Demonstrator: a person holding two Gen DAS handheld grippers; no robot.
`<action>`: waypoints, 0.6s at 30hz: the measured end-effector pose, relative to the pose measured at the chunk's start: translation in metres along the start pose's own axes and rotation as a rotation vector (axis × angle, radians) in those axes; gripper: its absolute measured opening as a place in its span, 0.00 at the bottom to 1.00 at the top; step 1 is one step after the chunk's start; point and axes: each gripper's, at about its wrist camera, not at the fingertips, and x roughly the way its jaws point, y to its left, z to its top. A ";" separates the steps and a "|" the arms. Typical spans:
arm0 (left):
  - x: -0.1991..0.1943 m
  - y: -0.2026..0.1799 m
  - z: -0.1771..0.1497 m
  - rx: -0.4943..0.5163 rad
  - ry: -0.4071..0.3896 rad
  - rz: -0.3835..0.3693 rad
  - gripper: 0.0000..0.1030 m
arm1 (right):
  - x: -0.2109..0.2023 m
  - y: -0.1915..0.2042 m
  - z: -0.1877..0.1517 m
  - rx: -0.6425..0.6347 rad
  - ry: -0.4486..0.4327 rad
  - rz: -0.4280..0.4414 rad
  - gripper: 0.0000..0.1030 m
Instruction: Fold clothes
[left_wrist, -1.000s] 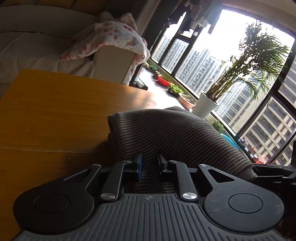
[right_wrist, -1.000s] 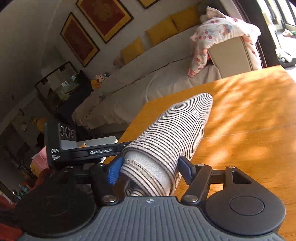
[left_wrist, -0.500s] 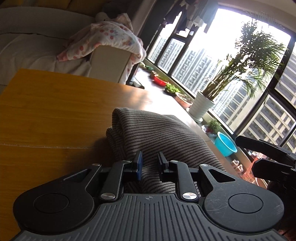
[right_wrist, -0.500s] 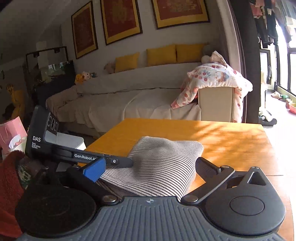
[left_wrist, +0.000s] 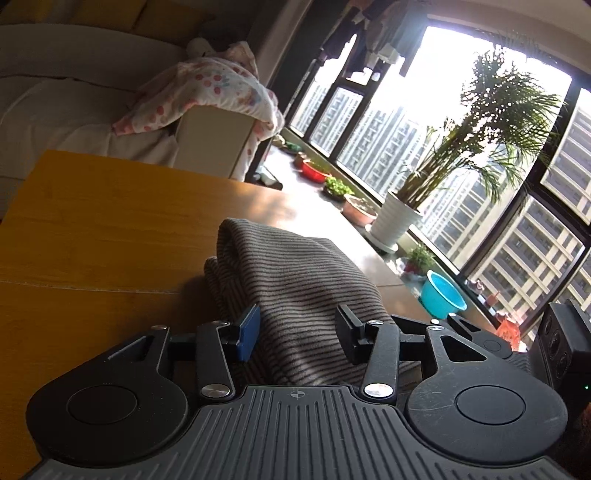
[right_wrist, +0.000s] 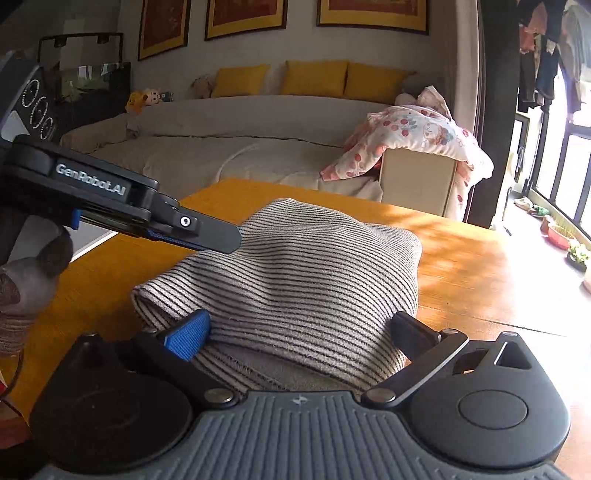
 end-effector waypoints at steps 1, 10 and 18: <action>-0.002 -0.002 -0.004 0.014 0.013 0.014 0.50 | -0.001 0.000 -0.002 0.000 -0.006 0.001 1.00; 0.003 0.008 -0.026 0.005 0.058 0.066 0.51 | -0.024 -0.020 -0.011 0.069 -0.051 0.079 1.00; 0.004 0.010 -0.028 0.015 0.059 0.062 0.54 | 0.012 -0.096 0.042 0.391 0.036 0.243 1.00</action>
